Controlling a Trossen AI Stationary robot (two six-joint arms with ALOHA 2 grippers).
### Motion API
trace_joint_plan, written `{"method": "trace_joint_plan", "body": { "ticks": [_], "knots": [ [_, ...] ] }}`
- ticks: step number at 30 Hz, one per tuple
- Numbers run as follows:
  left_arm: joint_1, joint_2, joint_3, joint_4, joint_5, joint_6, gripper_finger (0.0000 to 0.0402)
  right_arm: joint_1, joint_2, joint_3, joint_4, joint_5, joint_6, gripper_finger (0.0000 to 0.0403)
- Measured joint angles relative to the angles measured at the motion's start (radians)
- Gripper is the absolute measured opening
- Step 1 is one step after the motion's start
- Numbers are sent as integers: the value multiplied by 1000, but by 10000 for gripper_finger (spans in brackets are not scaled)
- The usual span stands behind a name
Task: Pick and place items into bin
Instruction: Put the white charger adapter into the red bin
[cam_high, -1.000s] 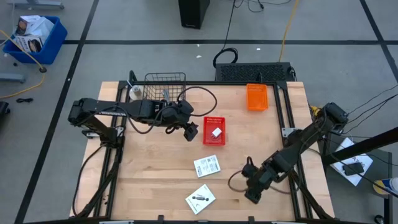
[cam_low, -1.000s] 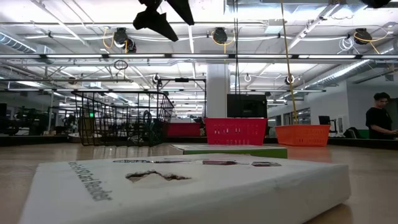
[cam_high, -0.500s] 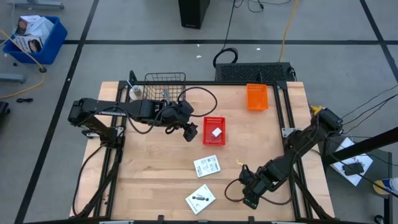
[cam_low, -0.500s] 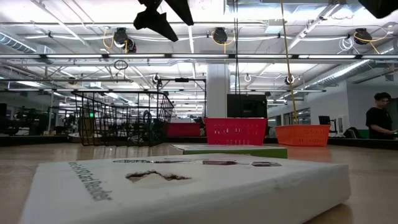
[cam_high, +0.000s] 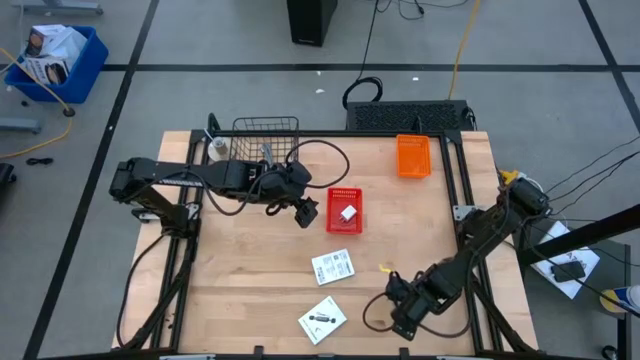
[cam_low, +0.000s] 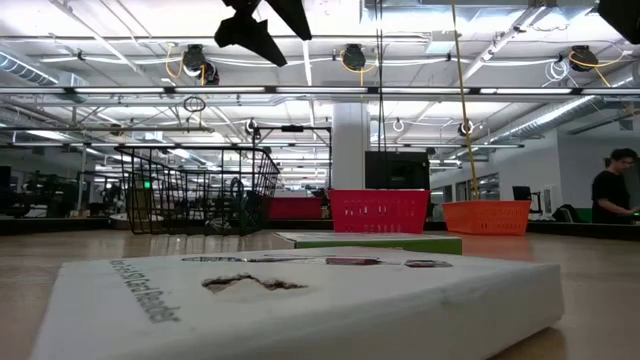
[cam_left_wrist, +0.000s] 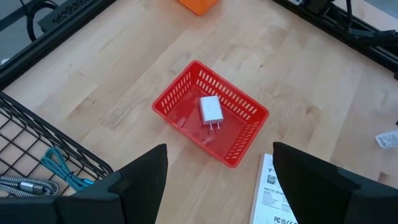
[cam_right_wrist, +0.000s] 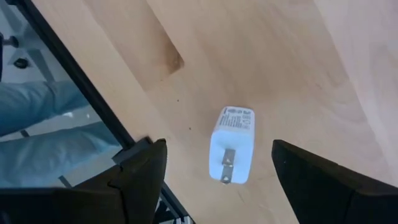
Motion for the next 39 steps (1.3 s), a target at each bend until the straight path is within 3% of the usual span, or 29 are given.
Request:
{"method": "trace_joint_plan", "body": {
  "ticks": [28,32,39],
  "knots": [
    [-3,0,0,1,61,-53,292,42,-6,-203,308,-17,99,276],
    [-3,0,0,1,61,-56,292,38,-6,-206,305,-17,99,246],
    [-3,0,0,1,60,-54,292,38,-8,-206,308,-24,88,148]
  ]
}}
